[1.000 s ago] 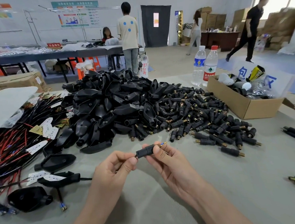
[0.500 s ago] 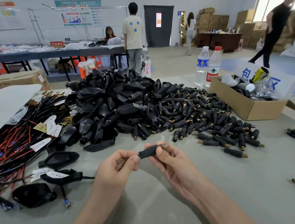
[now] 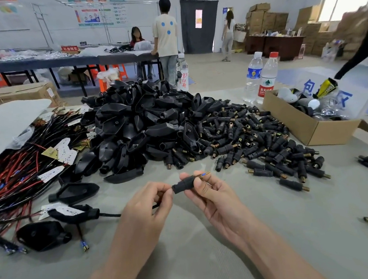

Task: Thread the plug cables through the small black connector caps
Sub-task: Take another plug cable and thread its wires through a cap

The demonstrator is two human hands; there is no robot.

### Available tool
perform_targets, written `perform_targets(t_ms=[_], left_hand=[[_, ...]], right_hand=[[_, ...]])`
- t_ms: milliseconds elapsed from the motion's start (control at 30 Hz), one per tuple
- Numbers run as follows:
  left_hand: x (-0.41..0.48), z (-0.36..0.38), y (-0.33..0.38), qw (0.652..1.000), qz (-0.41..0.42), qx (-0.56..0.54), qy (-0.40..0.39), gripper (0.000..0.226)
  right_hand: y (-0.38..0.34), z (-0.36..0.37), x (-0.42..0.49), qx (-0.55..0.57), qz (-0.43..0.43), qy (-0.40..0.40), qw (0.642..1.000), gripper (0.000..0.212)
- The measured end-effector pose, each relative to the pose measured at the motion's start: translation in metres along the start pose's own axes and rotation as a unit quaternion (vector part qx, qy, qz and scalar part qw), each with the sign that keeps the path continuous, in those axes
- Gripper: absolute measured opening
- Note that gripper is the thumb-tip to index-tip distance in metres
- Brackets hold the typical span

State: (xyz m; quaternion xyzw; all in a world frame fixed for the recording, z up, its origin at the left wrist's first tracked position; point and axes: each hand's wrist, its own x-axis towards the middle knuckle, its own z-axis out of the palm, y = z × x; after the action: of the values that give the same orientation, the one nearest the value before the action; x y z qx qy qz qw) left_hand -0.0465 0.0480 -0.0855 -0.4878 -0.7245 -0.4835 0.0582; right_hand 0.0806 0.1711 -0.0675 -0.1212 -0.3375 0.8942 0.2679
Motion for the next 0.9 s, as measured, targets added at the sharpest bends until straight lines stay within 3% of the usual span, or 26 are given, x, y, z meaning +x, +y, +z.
perform_targets(t_ms=[167, 367, 433, 900], left_hand=[[-0.0004, 0.0014, -0.0011, 1.0, 0.026, 0.0, 0.008, 0.009], [-0.0002, 0.0072, 0.0042, 0.991, -0.064, -0.111, 0.037, 0.002], [0.0006, 0.0075, 0.0037, 0.988, -0.078, -0.129, 0.035, 0.012], [0.0004, 0.0047, 0.001, 0.983, -0.107, -0.151, -0.003, 0.014]], right_hand=[[0.002, -0.002, 0.0012, 0.006, 0.008, -0.001, 1.0, 0.024], [0.0002, -0.0045, 0.0031, 0.017, -0.001, -0.004, 1.0, 0.025], [-0.0001, -0.0052, 0.0041, 0.015, -0.006, -0.003, 1.0, 0.026], [-0.0011, -0.0089, 0.0055, 0.026, 0.004, -0.017, 1.0, 0.021]])
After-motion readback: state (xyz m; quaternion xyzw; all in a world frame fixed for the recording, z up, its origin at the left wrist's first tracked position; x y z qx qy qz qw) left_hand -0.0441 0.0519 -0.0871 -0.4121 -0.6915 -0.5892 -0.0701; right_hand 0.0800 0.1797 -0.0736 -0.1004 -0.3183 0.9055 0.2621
